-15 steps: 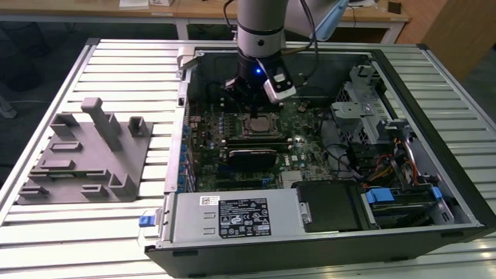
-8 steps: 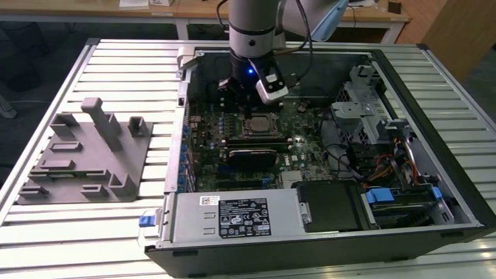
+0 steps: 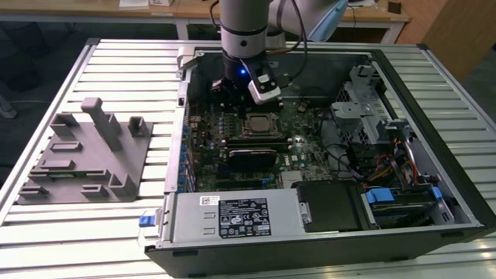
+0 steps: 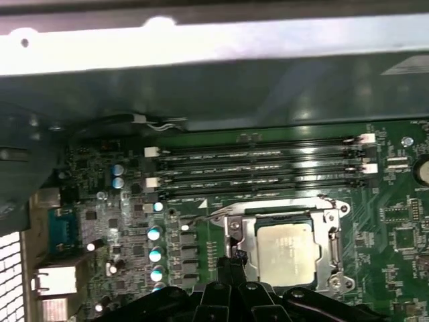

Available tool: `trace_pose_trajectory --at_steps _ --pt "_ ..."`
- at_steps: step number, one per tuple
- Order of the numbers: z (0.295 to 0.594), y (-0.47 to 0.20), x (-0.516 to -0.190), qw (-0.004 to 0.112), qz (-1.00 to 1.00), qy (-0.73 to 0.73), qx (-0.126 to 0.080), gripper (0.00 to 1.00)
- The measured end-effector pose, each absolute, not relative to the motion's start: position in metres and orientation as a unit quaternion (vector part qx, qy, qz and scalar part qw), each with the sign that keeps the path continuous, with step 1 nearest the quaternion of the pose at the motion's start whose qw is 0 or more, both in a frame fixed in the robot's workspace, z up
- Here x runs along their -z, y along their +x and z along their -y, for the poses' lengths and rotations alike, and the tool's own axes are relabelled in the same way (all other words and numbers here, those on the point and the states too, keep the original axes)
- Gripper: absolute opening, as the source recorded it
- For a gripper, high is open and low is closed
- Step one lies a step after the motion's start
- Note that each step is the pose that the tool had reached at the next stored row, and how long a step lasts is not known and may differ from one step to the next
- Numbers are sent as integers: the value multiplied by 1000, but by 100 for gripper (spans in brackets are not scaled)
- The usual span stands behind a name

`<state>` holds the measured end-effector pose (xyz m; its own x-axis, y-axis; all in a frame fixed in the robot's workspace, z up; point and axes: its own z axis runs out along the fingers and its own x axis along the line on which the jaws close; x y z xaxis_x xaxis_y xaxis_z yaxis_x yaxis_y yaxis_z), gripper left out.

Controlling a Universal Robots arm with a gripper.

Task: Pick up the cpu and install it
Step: 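Install the first cpu locking lever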

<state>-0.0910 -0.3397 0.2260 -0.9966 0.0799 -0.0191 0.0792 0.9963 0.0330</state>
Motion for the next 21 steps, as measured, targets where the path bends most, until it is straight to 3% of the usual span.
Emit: trace_pose_trajectory --at_steps 21 --pt "340 -94 -241 10 -999 40 -16 11"
